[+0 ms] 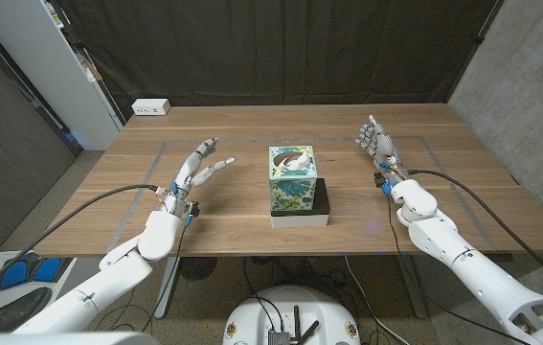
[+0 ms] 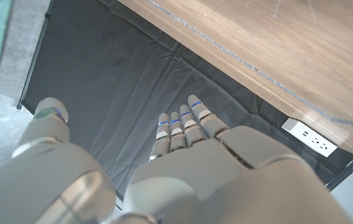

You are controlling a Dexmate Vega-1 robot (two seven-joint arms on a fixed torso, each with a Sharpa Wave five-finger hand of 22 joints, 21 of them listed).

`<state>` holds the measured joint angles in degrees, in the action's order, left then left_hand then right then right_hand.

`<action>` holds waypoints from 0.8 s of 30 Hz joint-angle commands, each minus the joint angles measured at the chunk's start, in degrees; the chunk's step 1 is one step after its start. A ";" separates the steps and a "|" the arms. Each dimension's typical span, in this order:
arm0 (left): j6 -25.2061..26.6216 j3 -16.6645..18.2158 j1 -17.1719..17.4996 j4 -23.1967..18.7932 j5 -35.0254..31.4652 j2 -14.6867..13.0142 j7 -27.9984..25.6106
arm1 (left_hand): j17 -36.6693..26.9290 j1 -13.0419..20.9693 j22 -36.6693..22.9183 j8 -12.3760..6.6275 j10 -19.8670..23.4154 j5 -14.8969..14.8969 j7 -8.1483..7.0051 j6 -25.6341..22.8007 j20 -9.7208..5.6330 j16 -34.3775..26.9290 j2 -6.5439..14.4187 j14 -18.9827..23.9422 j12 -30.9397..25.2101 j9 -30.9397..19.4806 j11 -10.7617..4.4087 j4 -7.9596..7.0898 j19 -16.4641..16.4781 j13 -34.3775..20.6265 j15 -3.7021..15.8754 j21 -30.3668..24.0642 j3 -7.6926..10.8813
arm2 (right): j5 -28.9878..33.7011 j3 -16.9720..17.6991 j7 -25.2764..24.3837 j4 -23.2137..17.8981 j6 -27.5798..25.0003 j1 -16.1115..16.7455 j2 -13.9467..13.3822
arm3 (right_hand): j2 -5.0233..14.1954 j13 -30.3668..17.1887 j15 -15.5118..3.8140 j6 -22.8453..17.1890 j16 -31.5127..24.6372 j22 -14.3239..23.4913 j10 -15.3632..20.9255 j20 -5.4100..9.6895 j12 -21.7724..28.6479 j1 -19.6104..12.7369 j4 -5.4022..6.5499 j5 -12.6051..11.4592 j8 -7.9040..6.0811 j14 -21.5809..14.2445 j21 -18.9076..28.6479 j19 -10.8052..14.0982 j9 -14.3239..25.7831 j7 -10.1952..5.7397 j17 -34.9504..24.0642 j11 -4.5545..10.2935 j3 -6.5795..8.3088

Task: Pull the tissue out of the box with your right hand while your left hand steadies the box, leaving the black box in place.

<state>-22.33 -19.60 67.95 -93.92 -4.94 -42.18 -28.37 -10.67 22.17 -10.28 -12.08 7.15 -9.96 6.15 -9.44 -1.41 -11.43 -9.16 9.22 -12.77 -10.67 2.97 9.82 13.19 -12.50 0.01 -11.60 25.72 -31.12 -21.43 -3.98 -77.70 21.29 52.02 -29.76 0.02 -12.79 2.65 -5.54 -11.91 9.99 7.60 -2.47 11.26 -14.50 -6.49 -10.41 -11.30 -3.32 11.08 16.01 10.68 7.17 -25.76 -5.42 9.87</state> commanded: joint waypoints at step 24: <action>-7.81 7.61 14.81 -8.37 -4.70 -1.08 0.35 | -0.11 0.52 -0.10 -0.16 1.04 -0.38 0.23 -1.17 0.66 -0.30 0.48 1.22 -0.32 -0.09 0.14 -0.33 1.27 -0.14 -0.66 -0.41 -0.36 | 1.93 -0.79 -3.18 -1.93 -2.34 0.33 0.05 | 0.04 0.23 -0.14 -0.13 -0.51 0.13 0.43 0.22 0.48 0.38 -0.60 -0.11 -0.24 -0.65 0.44 0.37 0.12 0.48 0.36 0.12 0.05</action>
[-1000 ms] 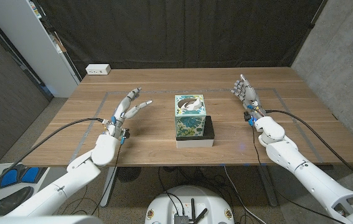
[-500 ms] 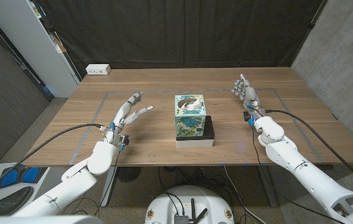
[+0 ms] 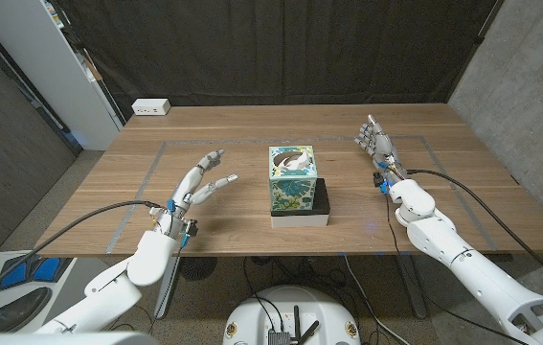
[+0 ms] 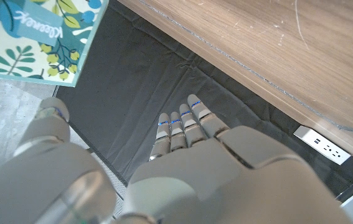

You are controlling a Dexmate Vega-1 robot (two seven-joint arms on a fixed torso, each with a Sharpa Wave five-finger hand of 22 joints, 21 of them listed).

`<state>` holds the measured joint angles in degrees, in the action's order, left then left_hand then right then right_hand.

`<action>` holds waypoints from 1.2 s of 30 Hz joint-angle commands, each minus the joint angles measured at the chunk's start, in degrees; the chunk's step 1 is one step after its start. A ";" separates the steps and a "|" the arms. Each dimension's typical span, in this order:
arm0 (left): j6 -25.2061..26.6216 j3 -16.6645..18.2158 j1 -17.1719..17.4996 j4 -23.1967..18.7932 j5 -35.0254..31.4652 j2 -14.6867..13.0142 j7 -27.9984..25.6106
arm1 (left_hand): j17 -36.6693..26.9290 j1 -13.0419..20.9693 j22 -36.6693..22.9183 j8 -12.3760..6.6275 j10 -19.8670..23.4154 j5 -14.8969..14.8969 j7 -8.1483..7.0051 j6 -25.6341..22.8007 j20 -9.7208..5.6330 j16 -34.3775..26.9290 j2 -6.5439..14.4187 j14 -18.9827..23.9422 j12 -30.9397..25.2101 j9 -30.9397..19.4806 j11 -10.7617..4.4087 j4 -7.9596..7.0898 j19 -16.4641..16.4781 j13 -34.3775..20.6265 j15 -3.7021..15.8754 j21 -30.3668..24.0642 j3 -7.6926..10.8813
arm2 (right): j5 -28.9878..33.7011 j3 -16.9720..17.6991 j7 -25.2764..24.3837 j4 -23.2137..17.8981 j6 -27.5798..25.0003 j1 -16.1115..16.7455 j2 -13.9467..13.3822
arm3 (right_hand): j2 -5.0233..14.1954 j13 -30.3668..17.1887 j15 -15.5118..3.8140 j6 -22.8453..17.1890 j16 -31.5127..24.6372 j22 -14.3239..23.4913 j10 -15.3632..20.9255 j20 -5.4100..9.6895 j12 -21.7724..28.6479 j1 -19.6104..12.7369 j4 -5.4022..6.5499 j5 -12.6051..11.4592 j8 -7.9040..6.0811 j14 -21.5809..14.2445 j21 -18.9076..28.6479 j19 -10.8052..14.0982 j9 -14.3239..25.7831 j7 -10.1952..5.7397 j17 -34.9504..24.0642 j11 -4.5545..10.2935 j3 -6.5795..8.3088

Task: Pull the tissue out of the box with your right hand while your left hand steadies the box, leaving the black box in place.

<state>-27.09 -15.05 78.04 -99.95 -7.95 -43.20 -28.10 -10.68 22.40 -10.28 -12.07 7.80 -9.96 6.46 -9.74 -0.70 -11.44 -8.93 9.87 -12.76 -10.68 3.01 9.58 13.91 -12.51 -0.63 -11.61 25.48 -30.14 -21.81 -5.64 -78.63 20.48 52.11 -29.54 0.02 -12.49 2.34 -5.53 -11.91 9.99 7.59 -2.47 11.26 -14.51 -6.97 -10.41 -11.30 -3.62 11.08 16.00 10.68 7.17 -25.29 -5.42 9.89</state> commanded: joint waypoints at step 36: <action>-17.31 -4.08 -6.22 9.04 3.96 2.33 18.01 | -0.24 5.19 0.21 1.84 -8.65 -0.17 2.63 12.64 1.91 1.30 -1.50 -5.83 2.02 -0.40 3.95 0.24 -0.55 -1.11 -2.70 1.18 -3.65 | 2.96 1.12 -7.93 -11.33 -4.12 7.09 -2.41 | 0.18 0.28 0.49 -0.25 -0.54 0.13 0.54 -0.11 0.46 0.38 -0.32 -0.09 -0.19 -0.45 0.36 0.37 0.13 0.31 0.27 0.04 0.04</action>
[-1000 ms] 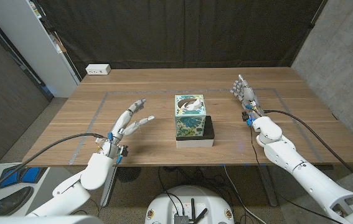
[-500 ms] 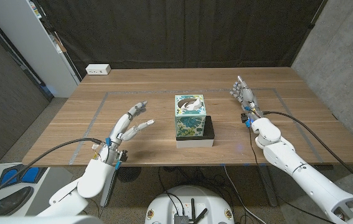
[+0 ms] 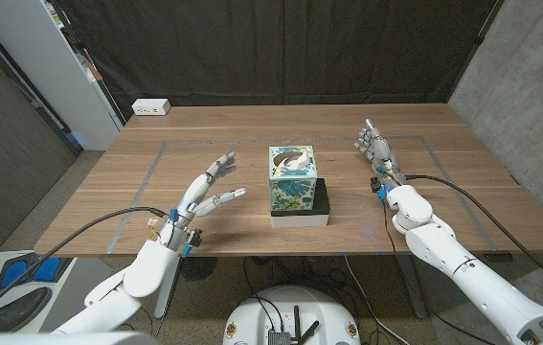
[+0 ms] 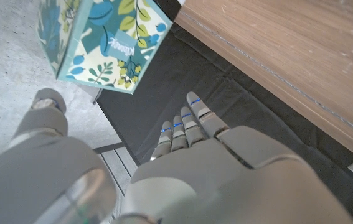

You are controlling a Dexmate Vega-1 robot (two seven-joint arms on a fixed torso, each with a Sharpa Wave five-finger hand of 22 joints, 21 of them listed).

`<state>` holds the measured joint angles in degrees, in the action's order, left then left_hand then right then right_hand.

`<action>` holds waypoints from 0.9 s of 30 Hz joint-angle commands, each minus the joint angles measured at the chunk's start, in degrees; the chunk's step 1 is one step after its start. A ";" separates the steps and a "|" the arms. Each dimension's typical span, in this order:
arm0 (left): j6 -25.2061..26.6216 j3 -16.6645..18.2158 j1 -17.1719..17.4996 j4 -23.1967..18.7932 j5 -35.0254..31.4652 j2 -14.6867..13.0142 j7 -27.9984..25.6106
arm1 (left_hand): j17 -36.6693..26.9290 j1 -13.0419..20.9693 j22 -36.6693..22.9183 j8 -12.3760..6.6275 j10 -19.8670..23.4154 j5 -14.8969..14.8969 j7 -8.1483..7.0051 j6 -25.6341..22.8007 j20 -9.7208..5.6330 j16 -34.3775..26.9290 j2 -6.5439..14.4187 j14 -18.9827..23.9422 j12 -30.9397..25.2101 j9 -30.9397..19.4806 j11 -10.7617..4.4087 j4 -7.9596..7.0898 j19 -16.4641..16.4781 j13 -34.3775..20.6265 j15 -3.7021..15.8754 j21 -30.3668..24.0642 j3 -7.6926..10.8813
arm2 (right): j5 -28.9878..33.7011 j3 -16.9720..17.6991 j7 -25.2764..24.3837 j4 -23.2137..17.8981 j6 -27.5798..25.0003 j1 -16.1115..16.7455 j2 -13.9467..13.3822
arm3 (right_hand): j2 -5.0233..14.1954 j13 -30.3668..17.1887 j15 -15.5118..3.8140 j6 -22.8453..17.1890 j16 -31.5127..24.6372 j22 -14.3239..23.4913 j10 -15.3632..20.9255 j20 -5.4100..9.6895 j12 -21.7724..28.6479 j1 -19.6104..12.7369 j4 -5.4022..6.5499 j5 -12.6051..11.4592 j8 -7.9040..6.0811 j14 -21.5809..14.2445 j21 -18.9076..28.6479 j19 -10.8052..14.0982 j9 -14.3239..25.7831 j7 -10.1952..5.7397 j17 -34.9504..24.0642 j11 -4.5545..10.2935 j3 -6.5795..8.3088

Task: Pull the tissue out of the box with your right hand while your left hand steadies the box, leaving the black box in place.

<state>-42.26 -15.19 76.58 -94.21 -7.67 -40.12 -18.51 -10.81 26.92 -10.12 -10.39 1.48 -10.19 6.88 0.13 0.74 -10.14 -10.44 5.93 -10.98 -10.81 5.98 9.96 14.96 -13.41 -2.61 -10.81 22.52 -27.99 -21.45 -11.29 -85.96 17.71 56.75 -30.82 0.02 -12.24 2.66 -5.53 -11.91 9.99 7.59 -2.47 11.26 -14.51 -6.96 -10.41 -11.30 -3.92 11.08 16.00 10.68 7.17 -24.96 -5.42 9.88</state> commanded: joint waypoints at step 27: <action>-4.22 -8.03 -10.54 7.26 9.49 2.71 15.80 | -0.19 -0.62 -0.10 -0.45 -6.96 -0.33 2.07 6.68 1.30 -0.57 0.58 -5.80 -0.44 -0.13 1.18 -0.38 -7.06 -0.27 -1.33 0.24 -2.76 | 0.43 1.72 -2.44 -4.88 -0.48 4.49 -1.21 | 0.25 0.19 0.40 -0.46 -0.53 0.13 0.56 -0.43 0.44 0.38 -0.45 -0.08 -0.22 -0.12 0.26 0.11 0.14 0.13 0.18 -0.04 0.04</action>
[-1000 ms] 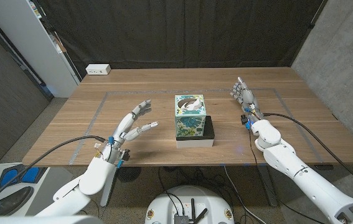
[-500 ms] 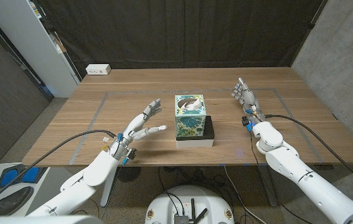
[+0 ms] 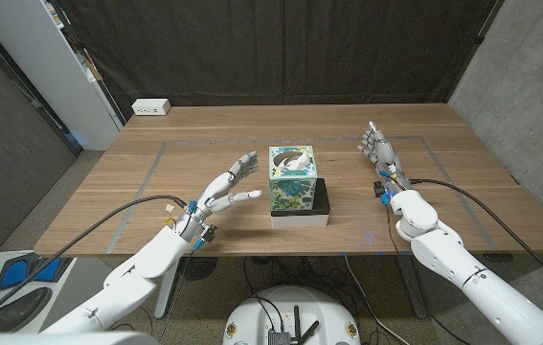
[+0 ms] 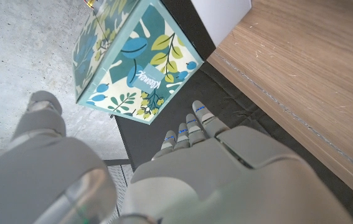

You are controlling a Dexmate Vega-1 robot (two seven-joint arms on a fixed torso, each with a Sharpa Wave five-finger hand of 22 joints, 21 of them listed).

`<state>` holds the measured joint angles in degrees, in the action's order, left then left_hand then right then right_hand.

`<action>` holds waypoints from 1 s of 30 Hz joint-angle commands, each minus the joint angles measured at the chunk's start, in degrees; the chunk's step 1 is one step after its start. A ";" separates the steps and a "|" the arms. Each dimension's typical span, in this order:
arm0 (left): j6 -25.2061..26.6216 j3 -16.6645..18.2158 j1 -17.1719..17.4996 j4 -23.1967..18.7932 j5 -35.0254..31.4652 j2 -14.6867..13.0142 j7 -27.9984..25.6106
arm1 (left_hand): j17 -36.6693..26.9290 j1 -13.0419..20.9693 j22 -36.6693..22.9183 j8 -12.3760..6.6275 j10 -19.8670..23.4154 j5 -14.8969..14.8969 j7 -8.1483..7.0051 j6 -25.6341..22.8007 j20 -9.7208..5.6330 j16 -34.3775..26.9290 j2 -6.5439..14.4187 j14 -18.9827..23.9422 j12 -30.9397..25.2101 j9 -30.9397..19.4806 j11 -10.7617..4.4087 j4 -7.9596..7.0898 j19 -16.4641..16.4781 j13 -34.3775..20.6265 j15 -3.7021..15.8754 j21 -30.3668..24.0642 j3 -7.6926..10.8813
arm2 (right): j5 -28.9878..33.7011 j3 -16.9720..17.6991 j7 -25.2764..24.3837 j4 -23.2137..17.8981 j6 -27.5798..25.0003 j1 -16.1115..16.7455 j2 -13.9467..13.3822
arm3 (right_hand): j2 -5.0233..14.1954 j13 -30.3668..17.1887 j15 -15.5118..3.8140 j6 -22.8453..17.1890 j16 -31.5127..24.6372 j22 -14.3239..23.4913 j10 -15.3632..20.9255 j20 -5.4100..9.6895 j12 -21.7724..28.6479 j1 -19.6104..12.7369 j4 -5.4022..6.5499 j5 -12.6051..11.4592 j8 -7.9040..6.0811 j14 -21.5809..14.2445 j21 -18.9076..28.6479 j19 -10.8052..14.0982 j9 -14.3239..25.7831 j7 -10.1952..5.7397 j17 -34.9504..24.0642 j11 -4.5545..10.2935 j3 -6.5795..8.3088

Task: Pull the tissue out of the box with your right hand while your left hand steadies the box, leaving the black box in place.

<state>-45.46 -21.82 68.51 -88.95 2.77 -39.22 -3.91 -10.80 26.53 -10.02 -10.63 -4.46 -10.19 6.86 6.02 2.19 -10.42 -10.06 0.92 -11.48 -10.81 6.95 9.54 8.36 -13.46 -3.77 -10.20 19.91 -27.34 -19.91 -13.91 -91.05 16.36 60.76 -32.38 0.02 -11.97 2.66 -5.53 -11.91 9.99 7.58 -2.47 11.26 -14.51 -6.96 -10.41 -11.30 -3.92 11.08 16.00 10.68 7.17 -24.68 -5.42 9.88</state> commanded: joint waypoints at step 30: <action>2.98 -4.18 -5.97 1.47 -2.55 1.70 2.50 | -0.14 3.06 -0.13 -1.24 -0.77 -0.69 1.80 0.73 -0.17 -0.95 1.18 -0.01 -0.73 -0.16 0.02 0.60 0.56 -0.15 0.23 -1.08 0.63 | -0.73 1.82 -1.36 -1.85 0.85 3.65 -0.38 | 0.28 0.05 0.65 -0.29 -0.48 0.14 0.50 -0.67 0.41 0.46 -0.54 -0.07 -0.11 0.08 0.18 -0.18 0.15 0.25 0.14 0.00 0.00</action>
<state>-43.61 -24.70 63.86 -87.32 -0.05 -37.51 -2.38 -10.79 28.88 -10.01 -11.53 -5.76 -10.41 6.84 7.02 2.08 -11.04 -8.94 0.52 -11.93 -10.80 6.84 9.97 8.28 -13.45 -3.37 -11.10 20.35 -27.73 -18.69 -14.79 -92.17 17.45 63.45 -32.43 0.48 -11.98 2.77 -5.53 -11.91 9.99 7.58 -2.67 11.26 -14.05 -7.20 -10.41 -11.30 -3.80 11.08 15.79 10.68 7.17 -24.43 -5.42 9.64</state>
